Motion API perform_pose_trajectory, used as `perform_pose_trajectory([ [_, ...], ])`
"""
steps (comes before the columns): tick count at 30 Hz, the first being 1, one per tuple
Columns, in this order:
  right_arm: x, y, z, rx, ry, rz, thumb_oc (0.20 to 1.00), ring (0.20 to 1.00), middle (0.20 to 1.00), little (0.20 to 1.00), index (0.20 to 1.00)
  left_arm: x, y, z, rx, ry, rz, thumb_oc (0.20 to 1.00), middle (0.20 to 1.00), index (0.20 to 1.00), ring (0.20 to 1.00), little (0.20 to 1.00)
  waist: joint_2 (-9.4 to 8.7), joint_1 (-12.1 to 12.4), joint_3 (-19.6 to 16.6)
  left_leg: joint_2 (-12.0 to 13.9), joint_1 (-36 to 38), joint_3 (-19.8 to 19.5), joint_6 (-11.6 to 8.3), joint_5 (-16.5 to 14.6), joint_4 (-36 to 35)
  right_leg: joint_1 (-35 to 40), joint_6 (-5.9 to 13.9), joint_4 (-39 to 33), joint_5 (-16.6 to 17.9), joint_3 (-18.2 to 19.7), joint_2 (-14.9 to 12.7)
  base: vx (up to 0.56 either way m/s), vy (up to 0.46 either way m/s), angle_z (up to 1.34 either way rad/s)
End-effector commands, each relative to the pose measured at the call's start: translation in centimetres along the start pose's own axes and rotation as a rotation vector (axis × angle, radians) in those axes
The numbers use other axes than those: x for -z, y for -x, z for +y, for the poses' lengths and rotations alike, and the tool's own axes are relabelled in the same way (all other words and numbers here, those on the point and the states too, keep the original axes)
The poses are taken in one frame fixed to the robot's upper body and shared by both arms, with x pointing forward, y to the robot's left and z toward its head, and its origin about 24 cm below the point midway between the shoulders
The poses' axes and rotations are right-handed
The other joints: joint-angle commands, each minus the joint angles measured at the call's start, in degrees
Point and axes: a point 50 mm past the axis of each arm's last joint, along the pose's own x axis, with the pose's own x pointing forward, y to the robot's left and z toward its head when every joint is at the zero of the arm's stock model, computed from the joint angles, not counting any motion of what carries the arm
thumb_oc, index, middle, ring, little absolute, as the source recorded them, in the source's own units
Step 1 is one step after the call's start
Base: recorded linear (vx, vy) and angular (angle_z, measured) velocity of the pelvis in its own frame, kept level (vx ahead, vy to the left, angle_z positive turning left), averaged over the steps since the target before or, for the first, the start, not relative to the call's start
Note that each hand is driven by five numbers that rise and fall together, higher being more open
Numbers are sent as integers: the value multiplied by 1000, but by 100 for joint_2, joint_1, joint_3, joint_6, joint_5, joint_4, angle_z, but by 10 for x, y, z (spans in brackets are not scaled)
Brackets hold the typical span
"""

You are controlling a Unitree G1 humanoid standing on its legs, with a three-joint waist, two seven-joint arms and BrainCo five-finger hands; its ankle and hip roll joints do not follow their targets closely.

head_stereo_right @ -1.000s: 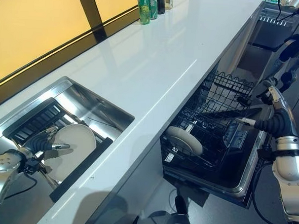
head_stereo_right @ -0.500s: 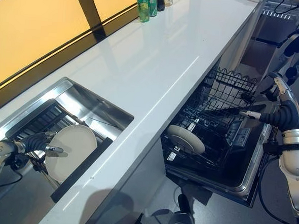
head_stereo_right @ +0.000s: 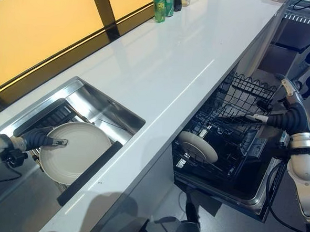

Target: Pick up plates and place into dishwasher.

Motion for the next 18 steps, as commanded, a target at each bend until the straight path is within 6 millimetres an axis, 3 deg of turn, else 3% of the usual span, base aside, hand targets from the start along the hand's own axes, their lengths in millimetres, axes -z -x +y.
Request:
perform_pose_trajectory([
  [1,-24,-7,-8,39,-29,-119,1000,1000,1000,1000,1000,-13,14,1,63,-51,-47,200,200,200,200,200,-299,86,-519,-19,-818,-328,242,444,314,282,102,637,-840,-354,-197,-19,-34,2],
  [15,-23,-4,-8,55,-45,-98,1000,1000,1000,1000,1000,-36,20,-14,157,-153,-99,200,200,200,200,200,-334,300,-650,-37,-855,-468,226,479,256,380,78,516,-831,-554,-149,-4,-15,5],
  [18,-23,-4,-7,58,-48,-97,1000,1000,1000,1000,1000,-42,22,-11,76,-168,-134,200,200,200,200,200,-353,333,-669,-33,-848,-486,224,479,249,404,72,499,-833,-567,-134,0,0,0],
])
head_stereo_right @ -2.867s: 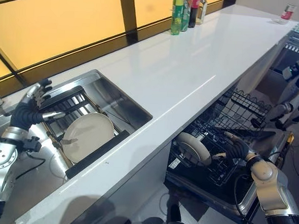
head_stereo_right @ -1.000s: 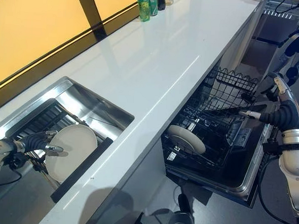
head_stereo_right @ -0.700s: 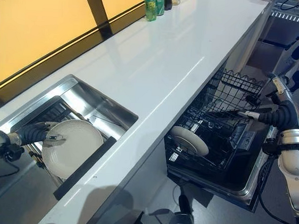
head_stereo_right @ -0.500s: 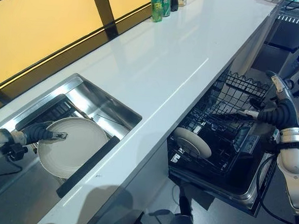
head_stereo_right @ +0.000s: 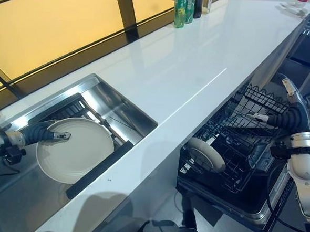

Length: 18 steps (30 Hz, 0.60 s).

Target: Pick up plates and place into dishwasher.

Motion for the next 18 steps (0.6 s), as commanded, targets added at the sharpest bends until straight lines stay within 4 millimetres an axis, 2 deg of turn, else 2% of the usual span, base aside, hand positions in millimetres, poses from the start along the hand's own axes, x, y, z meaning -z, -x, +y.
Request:
perform_pose_trajectory([
  [1,-26,-4,-5,40,-20,-122,1000,1000,1000,1000,1000,-17,11,2,-37,-57,-66,200,200,200,200,200,-187,-43,-424,-68,-834,-312,227,481,242,329,89,493,-788,-349,-119,0,0,0],
  [3,-26,-3,-5,41,-22,-125,1000,1000,1000,1000,1000,-19,15,11,-175,-68,-98,200,200,200,200,200,-203,-30,-438,-70,-823,-319,231,486,223,337,91,484,-792,-356,-115,0,0,0],
  [5,-25,0,-5,44,-29,-125,1000,1000,1000,1000,1000,-22,24,24,-416,-84,-198,200,200,200,200,200,-250,5,-477,-77,-822,-347,241,484,208,349,86,471,-805,-366,-110,0,0,0],
  [8,-25,3,-2,66,-46,-141,1000,1000,1000,1000,1000,-22,32,26,-662,-125,-321,200,200,200,200,200,-325,71,-505,-73,-837,-394,248,492,182,348,62,466,-817,-374,-94,-13,-29,6],
  [13,-33,0,3,110,-63,-196,1000,1000,1000,1000,1000,-34,29,17,-849,-176,-452,200,200,200,200,200,-430,185,-568,-77,-837,-439,236,507,131,363,31,467,-830,-412,-81,-8,-13,3],
  [18,-56,-9,7,158,-114,-310,1000,1000,1000,1000,1000,-52,32,15,-1019,-182,-617,200,200,200,200,200,-483,278,-652,-74,-832,-449,207,503,112,377,17,483,-846,-452,-94,-7,-3,3],
])
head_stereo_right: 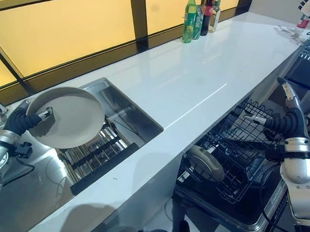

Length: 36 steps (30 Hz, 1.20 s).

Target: Pick up plates and place into dishwasher.

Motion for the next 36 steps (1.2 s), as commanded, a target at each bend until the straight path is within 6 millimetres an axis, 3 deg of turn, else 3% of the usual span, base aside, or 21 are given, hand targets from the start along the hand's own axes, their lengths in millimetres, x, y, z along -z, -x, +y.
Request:
perform_pose_trajectory([
  [1,-45,-16,0,80,-58,-251,1000,1000,1000,1000,1000,-45,-15,21,-191,-28,-279,200,200,200,200,200,-187,86,-293,-110,-732,-310,209,496,78,380,31,484,-825,-338,-99,0,0,0],
  [10,-85,-28,24,-45,-191,-432,1000,1000,1000,1000,1000,-72,-19,4,-184,55,-446,200,200,200,200,200,-260,234,-449,-113,-769,-357,189,550,61,408,17,473,-805,-411,-119,-14,-2,5],
  [15,-107,-32,45,-159,-294,-513,1000,1000,1000,1000,1000,-93,-21,-19,-46,109,-582,200,200,200,200,200,-276,333,-537,-117,-774,-427,184,587,6,459,-1,445,-814,-475,-111,-1,1,3],
  [19,-121,-32,57,-236,-345,-550,1000,1000,1000,1000,1000,-124,-16,-41,58,-4,-790,200,200,200,200,200,-274,372,-591,-124,-782,-450,194,594,-7,486,-3,426,-815,-526,-117,-19,5,6],
  [25,-141,-28,78,-353,-451,-602,1000,1000,1000,1000,1000,-155,-9,-71,259,3,-968,200,200,200,200,200,-269,417,-654,-137,-774,-486,213,569,-44,541,8,388,-844,-599,-129,-17,-5,9],
  [30,-154,-26,92,-411,-510,-629,1000,1000,1000,1000,1000,-171,-1,-90,359,-8,-1084,200,200,200,200,200,-269,435,-686,-153,-774,-480,229,565,-53,560,18,362,-831,-622,-144,-16,-6,4],
  [36,-163,-21,103,-508,-555,-643,1000,1000,1000,1000,1000,-180,1,-94,406,21,-1114,200,200,200,200,200,-251,447,-746,-174,-801,-480,245,585,-69,560,26,328,-811,-626,-151,-7,-2,1],
])
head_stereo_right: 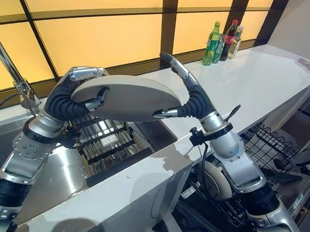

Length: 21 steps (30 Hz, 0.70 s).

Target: Pick up plates and place into dishwasher.

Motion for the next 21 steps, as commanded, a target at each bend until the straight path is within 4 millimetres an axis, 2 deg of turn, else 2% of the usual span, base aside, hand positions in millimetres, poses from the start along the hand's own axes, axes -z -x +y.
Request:
perform_pose_trajectory([
  [1,-37,-22,6,-64,-40,-180,1000,1000,1000,1000,1000,-21,-23,-9,88,35,-169,200,200,200,200,200,-100,18,-268,-220,-689,-125,306,543,-110,382,53,323,-736,-275,-137,0,0,0],
  [7,-41,-29,29,-246,-60,-175,1000,1000,1000,1000,1000,-22,-27,-13,98,43,-176,200,200,200,200,200,-110,56,-295,-239,-698,-152,315,554,-108,385,60,305,-717,-265,-152,0,0,0],
  [12,-45,-28,33,-312,-96,-181,1000,1000,1000,1000,1000,-21,-26,-11,86,40,-156,200,200,200,200,200,-132,70,-315,-223,-706,-156,308,573,-116,407,59,295,-718,-271,-153,0,0,0],
  [13,-46,-29,34,-316,-107,-185,849,849,849,849,849,-21,-26,-12,85,41,-154,200,200,200,200,200,-134,73,-314,-224,-704,-166,311,574,-116,406,56,296,-718,-266,-152,0,0,0],
  [14,-46,-30,36,-323,-114,-190,539,539,539,539,539,-21,-26,-13,86,42,-152,200,200,200,200,200,-137,78,-313,-227,-703,-180,316,572,-118,407,52,295,-718,-263,-152,0,0,0],
  [15,-47,-30,37,-325,-119,-193,338,338,338,338,338,-20,-25,-14,86,44,-151,200,200,200,200,200,-138,82,-313,-228,-706,-187,318,572,-118,408,51,293,-718,-262,-153,0,0,0],
  [16,-47,-31,39,-326,-135,-199,200,200,200,200,200,-20,-25,-14,86,50,-151,200,200,200,200,200,-139,96,-313,-229,-714,-197,319,575,-115,411,48,289,-721,-261,-154,0,0,0],
  [21,-45,-31,44,-339,-143,-199,200,200,200,200,200,-19,-24,-16,75,57,-145,200,200,200,200,200,-146,111,-315,-208,-719,-184,317,588,-127,418,40,274,-718,-265,-150,0,0,0],
])
